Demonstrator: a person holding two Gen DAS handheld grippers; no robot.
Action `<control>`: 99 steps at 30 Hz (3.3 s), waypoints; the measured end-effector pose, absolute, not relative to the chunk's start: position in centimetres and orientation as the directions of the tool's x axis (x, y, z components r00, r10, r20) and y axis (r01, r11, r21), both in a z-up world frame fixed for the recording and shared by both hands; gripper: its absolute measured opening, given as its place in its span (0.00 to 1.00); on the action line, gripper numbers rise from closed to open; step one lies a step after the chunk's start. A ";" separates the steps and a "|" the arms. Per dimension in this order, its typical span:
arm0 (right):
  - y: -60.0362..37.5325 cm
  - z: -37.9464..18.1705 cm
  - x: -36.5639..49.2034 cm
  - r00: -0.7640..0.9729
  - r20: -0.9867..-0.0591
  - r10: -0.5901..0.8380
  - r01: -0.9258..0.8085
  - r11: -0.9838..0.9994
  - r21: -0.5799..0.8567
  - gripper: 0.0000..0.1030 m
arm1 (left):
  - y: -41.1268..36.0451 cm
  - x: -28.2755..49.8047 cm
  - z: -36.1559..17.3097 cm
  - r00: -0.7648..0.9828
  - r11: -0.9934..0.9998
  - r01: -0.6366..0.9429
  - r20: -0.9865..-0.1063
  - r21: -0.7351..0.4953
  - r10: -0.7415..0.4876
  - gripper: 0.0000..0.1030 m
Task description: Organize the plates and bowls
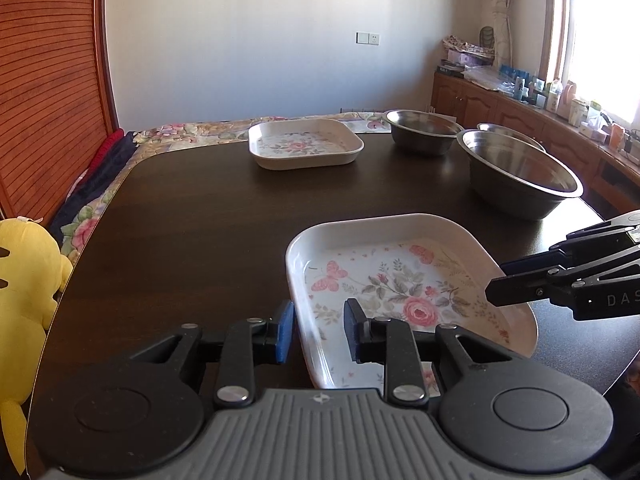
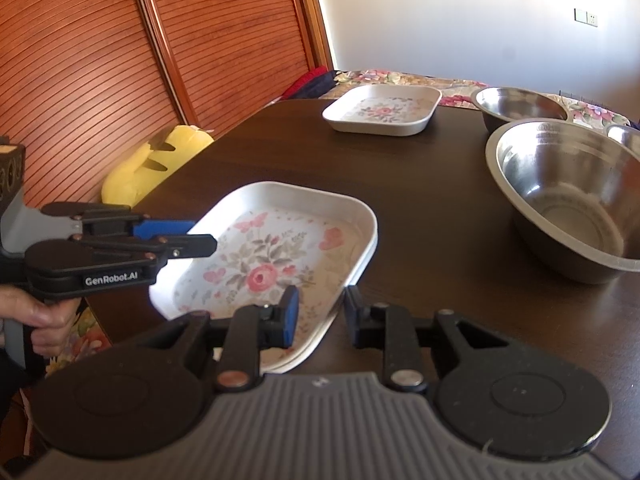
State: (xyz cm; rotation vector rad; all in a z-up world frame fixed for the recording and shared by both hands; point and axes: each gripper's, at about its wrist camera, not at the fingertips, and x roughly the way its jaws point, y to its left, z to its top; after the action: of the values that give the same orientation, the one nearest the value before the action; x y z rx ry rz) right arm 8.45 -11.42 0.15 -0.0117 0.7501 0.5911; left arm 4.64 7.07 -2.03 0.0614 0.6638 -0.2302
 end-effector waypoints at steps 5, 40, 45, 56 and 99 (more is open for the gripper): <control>-11.5 0.3 8.2 0.590 -0.635 0.498 -0.513 0.839 0.181 0.27 | 7.2 4.6 -1.7 0.772 0.973 0.232 -0.605 -0.017 -0.195 0.27; -9.0 5.6 22.9 0.660 -0.620 0.423 -0.492 0.868 0.068 0.51 | 8.6 19.8 2.3 0.809 0.968 0.251 -0.554 0.023 -0.197 0.72; -8.6 4.9 26.0 0.638 -0.657 0.401 -0.478 0.875 0.070 0.51 | 9.0 22.9 1.4 0.795 0.970 0.244 -0.575 0.014 -0.192 0.68; -8.0 2.8 30.2 0.582 -0.733 0.351 -0.453 0.889 0.067 0.51 | 10.3 27.6 -0.3 0.775 0.973 0.232 -0.600 -0.025 -0.200 0.64; -7.0 0.9 33.2 0.478 -0.811 0.338 -0.513 0.857 0.055 0.23 | 10.7 31.4 -2.7 0.740 0.971 0.214 -0.632 -0.104 -0.231 0.22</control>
State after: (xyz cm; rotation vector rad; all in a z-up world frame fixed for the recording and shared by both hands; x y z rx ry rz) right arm 33.15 -7.00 0.94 -0.2062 0.9383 0.5241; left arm 31.44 10.70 -2.66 -0.0249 0.6966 -0.2441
